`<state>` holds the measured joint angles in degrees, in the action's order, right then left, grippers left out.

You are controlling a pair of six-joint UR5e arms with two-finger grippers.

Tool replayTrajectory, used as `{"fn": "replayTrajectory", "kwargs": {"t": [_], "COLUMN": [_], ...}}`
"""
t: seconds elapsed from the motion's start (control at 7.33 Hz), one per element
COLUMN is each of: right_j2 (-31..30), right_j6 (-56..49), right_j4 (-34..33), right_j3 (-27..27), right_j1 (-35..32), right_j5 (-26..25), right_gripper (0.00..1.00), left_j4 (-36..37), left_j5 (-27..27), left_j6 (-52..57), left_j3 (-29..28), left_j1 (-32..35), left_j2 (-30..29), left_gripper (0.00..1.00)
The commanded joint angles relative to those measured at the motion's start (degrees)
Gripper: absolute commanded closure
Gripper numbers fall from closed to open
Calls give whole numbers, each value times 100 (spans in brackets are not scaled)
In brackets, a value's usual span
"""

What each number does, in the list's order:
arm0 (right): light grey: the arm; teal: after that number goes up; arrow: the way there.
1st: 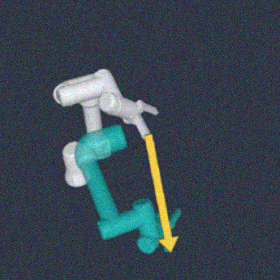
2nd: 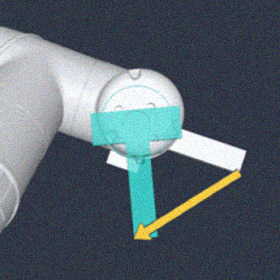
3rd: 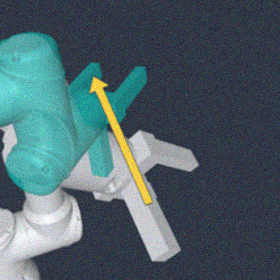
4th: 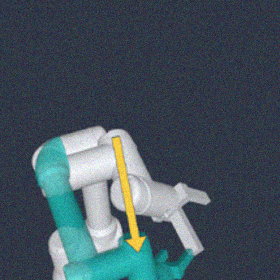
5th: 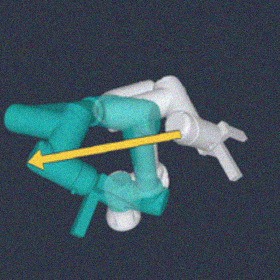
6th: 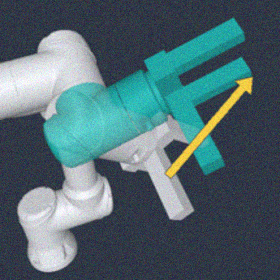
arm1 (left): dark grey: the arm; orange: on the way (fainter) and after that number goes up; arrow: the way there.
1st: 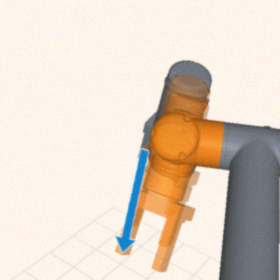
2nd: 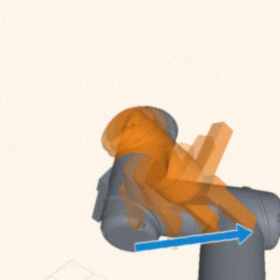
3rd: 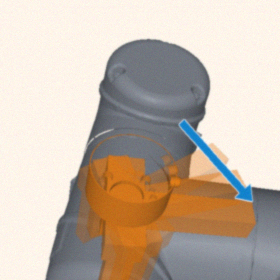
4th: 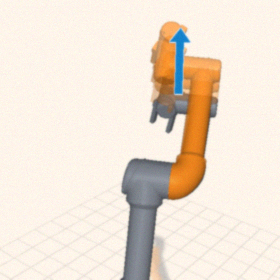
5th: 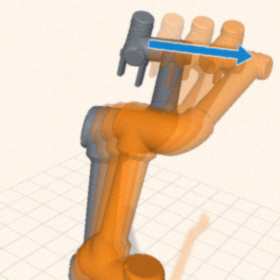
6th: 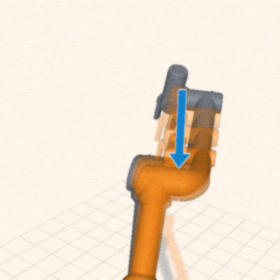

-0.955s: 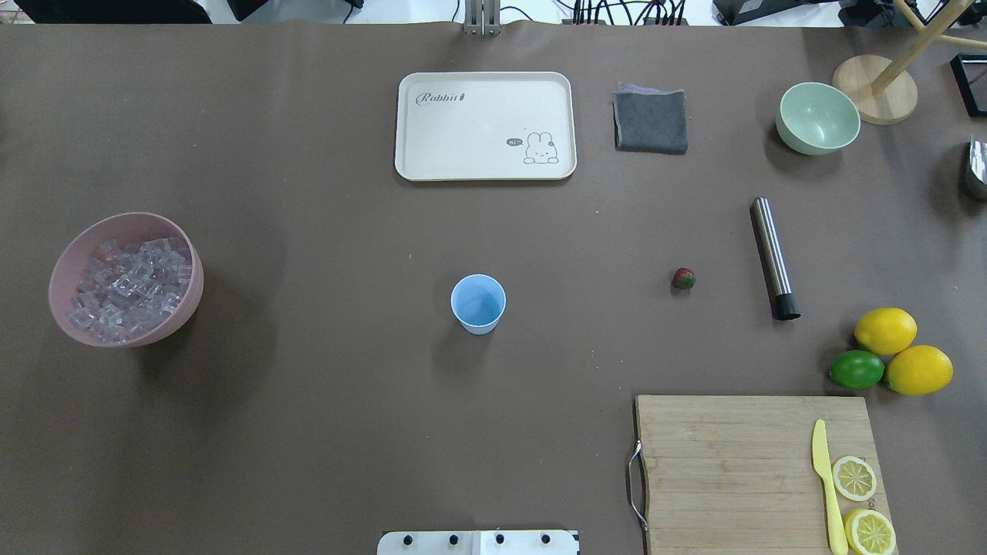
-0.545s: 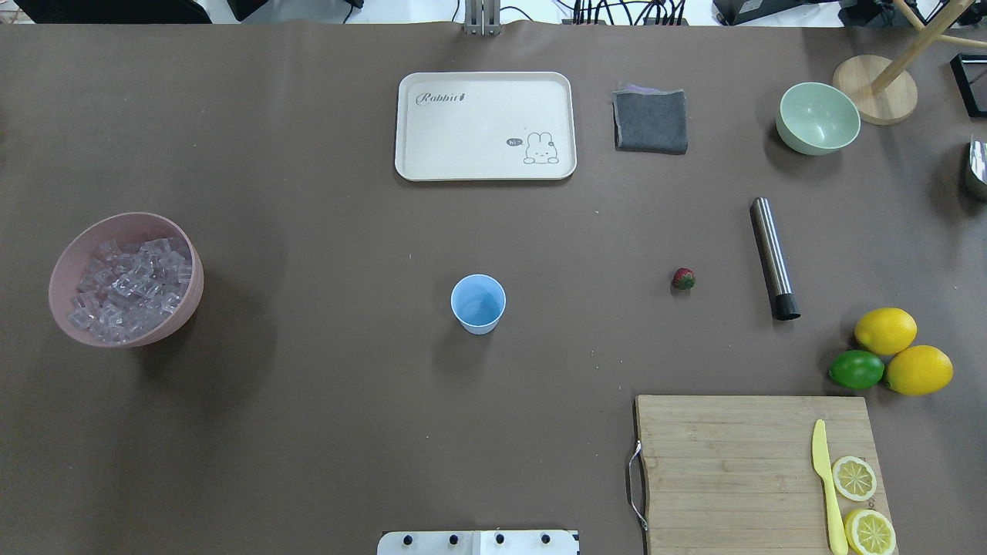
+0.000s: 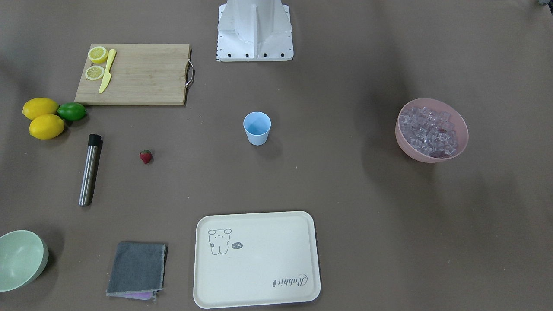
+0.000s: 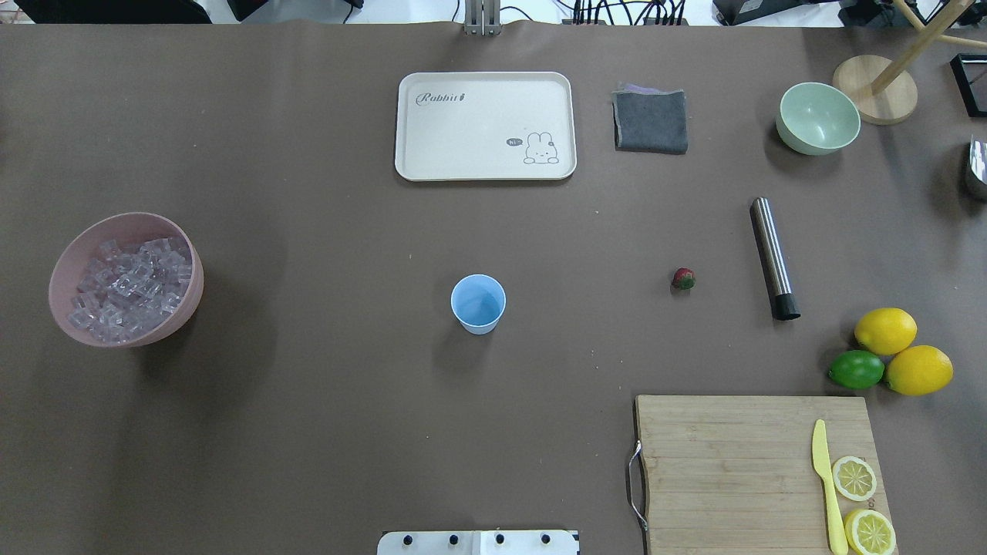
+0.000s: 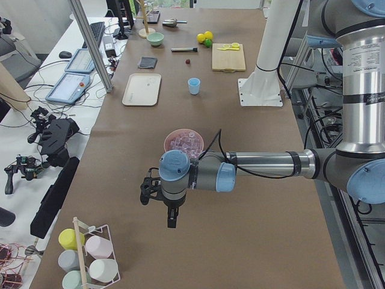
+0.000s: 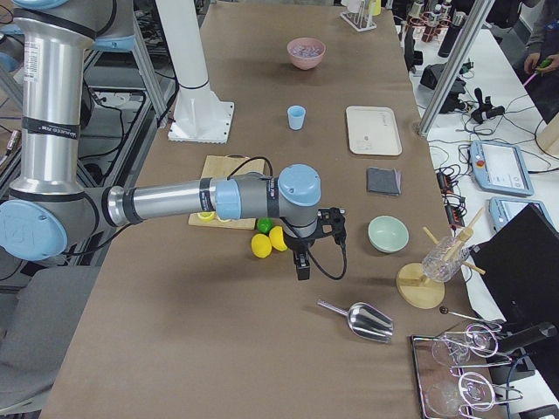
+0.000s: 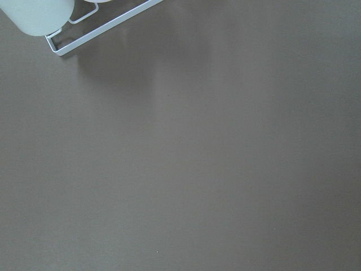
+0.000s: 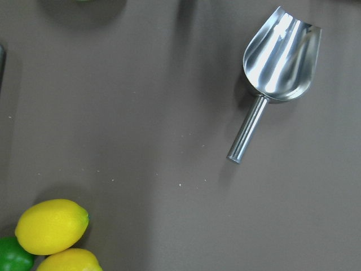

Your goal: Mash ice and strawberries in cup

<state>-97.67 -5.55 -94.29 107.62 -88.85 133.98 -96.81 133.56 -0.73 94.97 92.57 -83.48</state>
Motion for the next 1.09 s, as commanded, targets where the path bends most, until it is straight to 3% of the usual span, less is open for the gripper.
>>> {"fn": "replayTrajectory", "kwargs": {"t": [0.0, 0.14, 0.27, 0.41, 0.95], "right_j2": [20, 3, 3, 11, 20], "right_j6": [-208, -297, -359, -298, -115], "right_j4": [7, 7, 25, 356, 438], "right_j3": [39, 48, 92, 40, 40], "right_j1": [-26, -27, -27, -27, -27], "right_j5": [331, 331, 270, 252, 269], "right_gripper": [0, 0, 0, 0, 0], "left_j4": [-162, -345, -1113, -1312, -1902], "left_j5": [694, 715, 707, 698, 698], "left_j6": [-23, -15, -75, -137, -129], "left_j3": [-197, -172, -215, -198, -233], "left_j1": [-2, -2, -2, -19, -362], "left_j2": [-71, -159, -308, -414, -519], "left_gripper": [1, 1, 1, 1, 1]}}
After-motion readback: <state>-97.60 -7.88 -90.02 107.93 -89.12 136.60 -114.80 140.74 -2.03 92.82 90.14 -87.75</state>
